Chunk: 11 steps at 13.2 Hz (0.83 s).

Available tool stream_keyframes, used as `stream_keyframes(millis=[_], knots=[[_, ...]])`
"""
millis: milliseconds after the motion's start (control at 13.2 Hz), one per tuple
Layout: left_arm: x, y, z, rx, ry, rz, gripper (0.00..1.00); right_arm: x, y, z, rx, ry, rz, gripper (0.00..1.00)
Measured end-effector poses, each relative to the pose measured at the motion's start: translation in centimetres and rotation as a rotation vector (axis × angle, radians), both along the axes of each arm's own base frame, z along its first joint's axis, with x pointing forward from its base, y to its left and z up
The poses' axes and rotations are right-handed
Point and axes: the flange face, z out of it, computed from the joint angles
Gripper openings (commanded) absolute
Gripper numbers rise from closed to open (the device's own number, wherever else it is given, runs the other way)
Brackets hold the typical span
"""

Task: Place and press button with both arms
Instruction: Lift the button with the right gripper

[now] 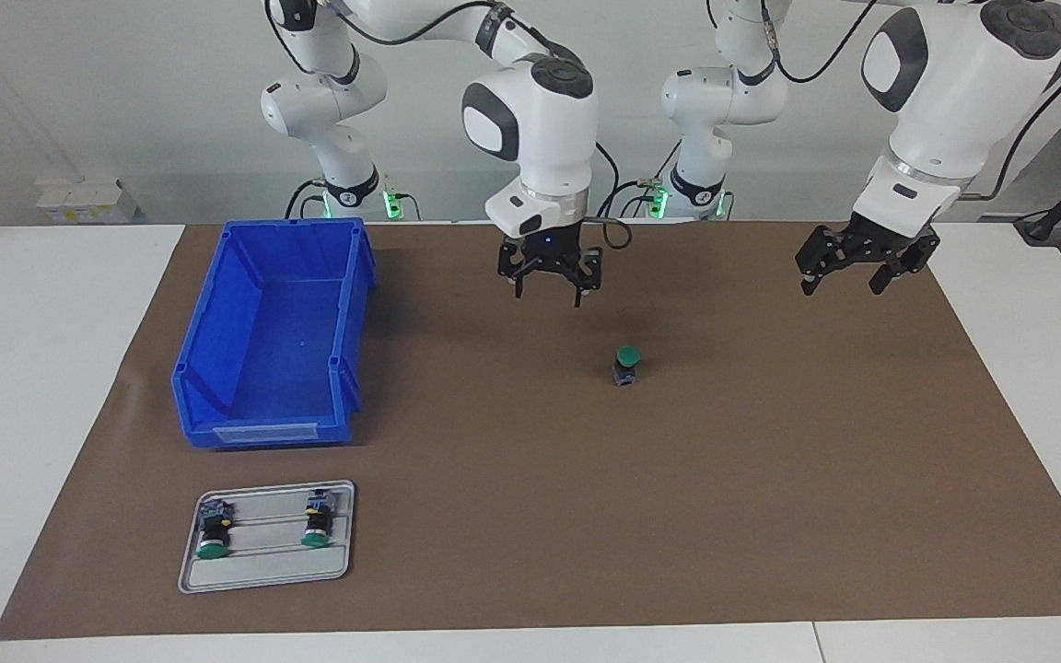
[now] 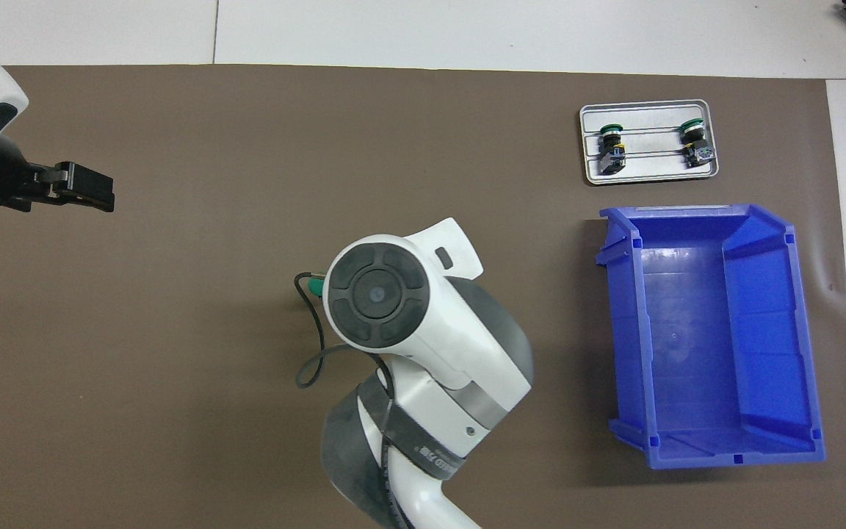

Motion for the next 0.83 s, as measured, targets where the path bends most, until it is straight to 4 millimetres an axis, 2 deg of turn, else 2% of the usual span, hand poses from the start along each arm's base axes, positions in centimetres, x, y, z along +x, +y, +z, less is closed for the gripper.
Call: stream_keyframes(millis=[228,379,607,834], knots=[[0.0,0.0,0.0,0.000,0.000,0.000,1.00,-1.2,4.9,-4.2,-0.017,-0.004,-0.014,0.96],[0.0,0.0,0.0,0.000,0.000,0.000,1.00,-0.6,7.6,-6.7,-0.031,-0.030,-0.022,0.94],[0.0,0.0,0.0,0.000,0.000,0.000,1.00,2.3,9.0,-9.2,0.019,-0.074,-0.036,0.89],[0.0,0.0,0.0,0.000,0.000,0.000,1.00,3.1,9.8,-9.6,0.054,-0.110,-0.027,0.88]])
